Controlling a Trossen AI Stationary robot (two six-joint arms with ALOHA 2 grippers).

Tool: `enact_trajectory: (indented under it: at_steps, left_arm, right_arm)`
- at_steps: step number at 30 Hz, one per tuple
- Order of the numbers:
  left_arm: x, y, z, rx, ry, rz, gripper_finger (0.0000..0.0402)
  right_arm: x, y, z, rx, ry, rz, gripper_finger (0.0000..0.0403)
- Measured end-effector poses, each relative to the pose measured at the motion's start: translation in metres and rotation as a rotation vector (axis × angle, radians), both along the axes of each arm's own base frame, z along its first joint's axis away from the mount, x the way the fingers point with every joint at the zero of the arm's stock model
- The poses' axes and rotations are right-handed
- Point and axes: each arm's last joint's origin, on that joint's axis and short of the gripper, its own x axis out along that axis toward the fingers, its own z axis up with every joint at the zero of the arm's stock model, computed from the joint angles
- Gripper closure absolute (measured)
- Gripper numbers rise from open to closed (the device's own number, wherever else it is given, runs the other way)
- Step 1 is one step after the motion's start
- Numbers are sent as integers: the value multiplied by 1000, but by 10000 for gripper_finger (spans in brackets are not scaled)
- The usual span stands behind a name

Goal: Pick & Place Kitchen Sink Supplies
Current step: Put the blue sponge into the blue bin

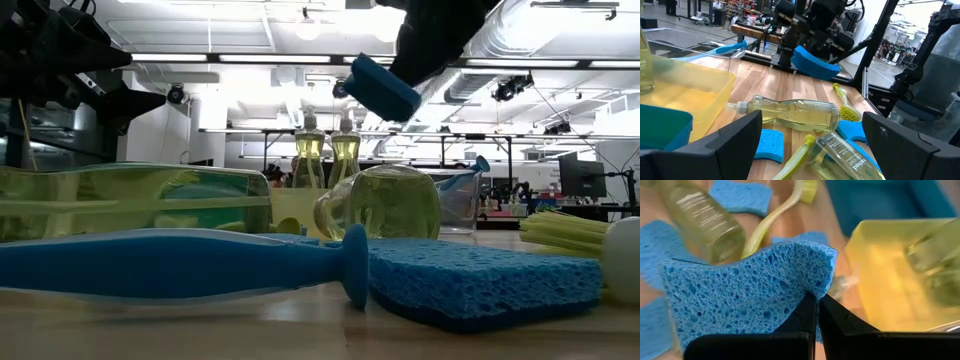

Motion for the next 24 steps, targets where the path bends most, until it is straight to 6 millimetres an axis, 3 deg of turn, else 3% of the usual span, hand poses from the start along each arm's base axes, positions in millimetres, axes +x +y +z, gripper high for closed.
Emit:
enact_trajectory:
  at_steps: [5,12,24]
  left_arm:
    - [0,0,0,0,0,0,62]
    - [0,0,0,0,0,0,62]
    - [0,0,0,0,0,3,62]
  right_arm:
    - [3,-2,5,-110,-50,-32,403]
    - [13,-3,6,-257,-250,-40,402]
    - [-3,-6,-30,-400,-525,45,402]
